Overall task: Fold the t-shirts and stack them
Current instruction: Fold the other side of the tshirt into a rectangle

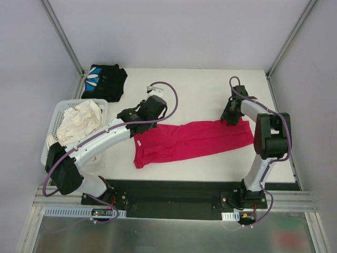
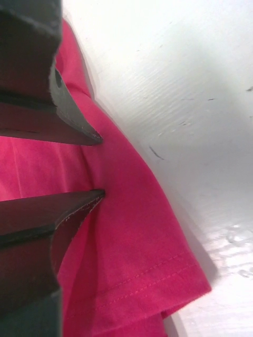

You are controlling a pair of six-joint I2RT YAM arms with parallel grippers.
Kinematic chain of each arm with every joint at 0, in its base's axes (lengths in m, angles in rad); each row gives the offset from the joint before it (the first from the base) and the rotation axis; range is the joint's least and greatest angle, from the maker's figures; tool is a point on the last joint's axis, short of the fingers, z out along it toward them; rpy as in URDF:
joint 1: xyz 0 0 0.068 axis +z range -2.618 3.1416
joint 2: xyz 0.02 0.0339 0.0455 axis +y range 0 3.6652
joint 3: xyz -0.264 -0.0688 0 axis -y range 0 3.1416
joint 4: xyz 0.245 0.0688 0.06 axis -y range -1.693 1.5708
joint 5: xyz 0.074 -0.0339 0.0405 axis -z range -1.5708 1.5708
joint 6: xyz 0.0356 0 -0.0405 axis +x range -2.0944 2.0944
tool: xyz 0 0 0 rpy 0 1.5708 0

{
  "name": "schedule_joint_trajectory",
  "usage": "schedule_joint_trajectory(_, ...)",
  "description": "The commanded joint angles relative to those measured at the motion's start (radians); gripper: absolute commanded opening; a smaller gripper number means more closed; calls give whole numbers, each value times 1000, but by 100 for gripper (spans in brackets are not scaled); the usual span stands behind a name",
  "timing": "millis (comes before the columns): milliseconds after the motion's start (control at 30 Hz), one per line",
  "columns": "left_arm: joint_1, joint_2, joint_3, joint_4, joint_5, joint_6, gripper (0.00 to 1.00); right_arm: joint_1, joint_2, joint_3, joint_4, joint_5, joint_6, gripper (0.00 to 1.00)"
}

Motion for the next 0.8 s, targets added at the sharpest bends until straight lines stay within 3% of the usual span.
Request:
schedule_joint_trajectory(0, 14, -51, -13, 10, -15, -1, 31, -19, -1, 66, -44, 44, -38, 43)
schedule_joint_trajectory(267, 19, -61, -22, 13, -11, 1, 31, -77, -98, 124, -144, 82, -79, 43)
schedule_joint_trajectory(767, 25, -80, -25, 22, 2, 34, 31, -158, -325, -127, -130, 114, -68, 43)
